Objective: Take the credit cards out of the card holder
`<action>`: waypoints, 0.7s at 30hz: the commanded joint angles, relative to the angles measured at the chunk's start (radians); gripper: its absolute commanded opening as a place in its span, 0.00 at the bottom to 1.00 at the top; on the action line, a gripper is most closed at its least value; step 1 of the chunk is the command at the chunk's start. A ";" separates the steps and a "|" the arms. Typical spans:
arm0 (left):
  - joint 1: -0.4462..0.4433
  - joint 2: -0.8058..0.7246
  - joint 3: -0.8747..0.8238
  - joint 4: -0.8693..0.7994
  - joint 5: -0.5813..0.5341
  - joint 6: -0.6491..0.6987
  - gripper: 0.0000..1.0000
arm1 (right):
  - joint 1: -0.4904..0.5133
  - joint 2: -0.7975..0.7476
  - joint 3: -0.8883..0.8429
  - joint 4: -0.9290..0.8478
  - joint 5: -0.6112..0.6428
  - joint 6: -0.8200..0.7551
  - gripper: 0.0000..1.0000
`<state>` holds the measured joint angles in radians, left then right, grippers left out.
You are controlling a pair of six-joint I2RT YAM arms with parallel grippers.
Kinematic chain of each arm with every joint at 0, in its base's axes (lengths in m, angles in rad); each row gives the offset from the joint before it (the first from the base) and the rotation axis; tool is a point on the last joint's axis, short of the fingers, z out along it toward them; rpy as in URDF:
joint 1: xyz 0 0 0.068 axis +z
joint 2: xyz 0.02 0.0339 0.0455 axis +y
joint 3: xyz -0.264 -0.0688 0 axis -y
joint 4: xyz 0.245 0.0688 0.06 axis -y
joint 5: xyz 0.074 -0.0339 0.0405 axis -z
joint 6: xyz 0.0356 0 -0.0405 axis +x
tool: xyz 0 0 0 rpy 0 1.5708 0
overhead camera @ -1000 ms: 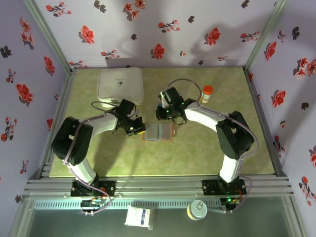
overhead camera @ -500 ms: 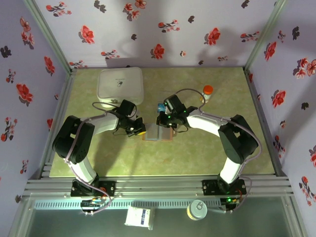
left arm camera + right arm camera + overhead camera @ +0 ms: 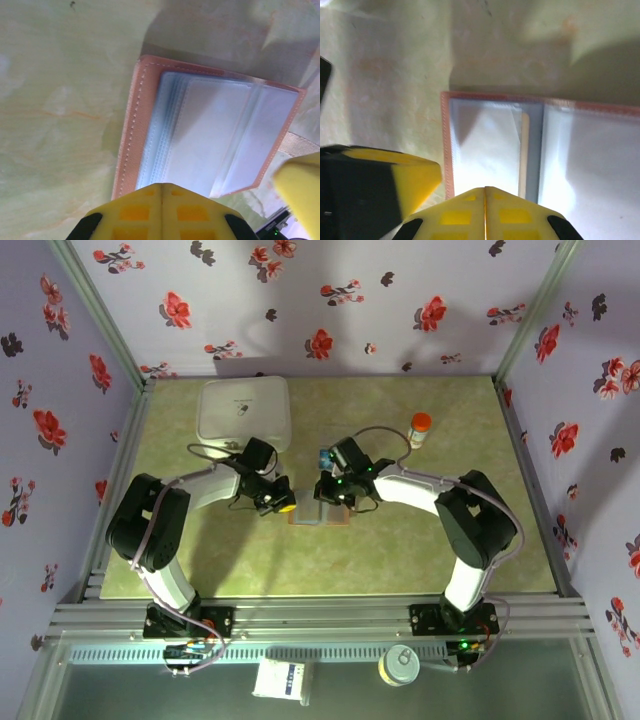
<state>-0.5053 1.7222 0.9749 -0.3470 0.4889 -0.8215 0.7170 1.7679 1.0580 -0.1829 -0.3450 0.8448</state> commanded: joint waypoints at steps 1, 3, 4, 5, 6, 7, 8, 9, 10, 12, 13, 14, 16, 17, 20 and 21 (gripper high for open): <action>0.011 0.003 0.070 -0.084 0.023 -0.010 0.00 | 0.013 0.002 -0.028 0.014 -0.015 0.050 0.10; 0.011 0.011 0.096 -0.080 0.026 0.009 0.00 | 0.021 -0.010 -0.035 0.032 -0.002 0.046 0.12; 0.011 0.014 0.100 -0.077 0.023 0.018 0.00 | 0.025 -0.013 -0.039 0.033 0.012 0.042 0.12; 0.011 0.014 0.101 -0.072 0.017 0.026 0.00 | 0.026 -0.016 -0.043 0.037 0.018 0.042 0.12; 0.011 0.012 0.097 -0.068 0.012 0.027 0.00 | 0.028 -0.019 -0.050 0.046 0.022 0.043 0.12; 0.011 0.002 0.088 -0.059 0.011 0.027 0.00 | 0.033 -0.029 -0.055 0.052 0.029 0.046 0.12; 0.010 -0.016 0.070 -0.039 0.014 0.025 0.00 | 0.040 -0.042 -0.058 0.053 0.043 0.044 0.13; 0.007 -0.038 0.050 -0.019 0.014 0.026 0.00 | 0.046 -0.053 -0.060 0.044 0.057 0.042 0.14; 0.006 -0.062 0.030 -0.013 0.001 0.020 0.00 | 0.052 -0.063 -0.051 0.017 0.070 0.042 0.14; 0.005 -0.116 -0.005 -0.013 -0.012 0.000 0.00 | 0.060 -0.081 -0.038 -0.026 0.079 0.047 0.14; 0.003 -0.146 -0.027 0.003 -0.012 -0.002 0.00 | 0.065 -0.091 -0.036 -0.036 0.085 0.048 0.15; 0.002 -0.172 -0.045 0.009 -0.016 -0.001 0.00 | 0.068 -0.102 -0.037 -0.044 0.096 0.045 0.15; 0.002 -0.199 -0.056 0.000 -0.038 0.008 0.00 | 0.071 -0.111 -0.035 -0.063 0.109 0.042 0.16; 0.002 -0.205 -0.051 -0.010 -0.044 0.014 0.00 | 0.070 -0.112 -0.026 -0.082 0.112 0.039 0.17; 0.000 -0.208 -0.038 -0.024 -0.049 0.022 0.00 | 0.071 -0.111 -0.005 -0.113 0.105 0.019 0.19; -0.003 -0.210 -0.038 -0.019 -0.050 0.022 0.00 | 0.071 -0.110 0.000 -0.116 0.105 0.015 0.19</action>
<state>-0.5037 1.5215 0.9302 -0.3527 0.4625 -0.8165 0.7837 1.6699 1.0271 -0.2375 -0.2684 0.8726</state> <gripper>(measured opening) 0.051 0.186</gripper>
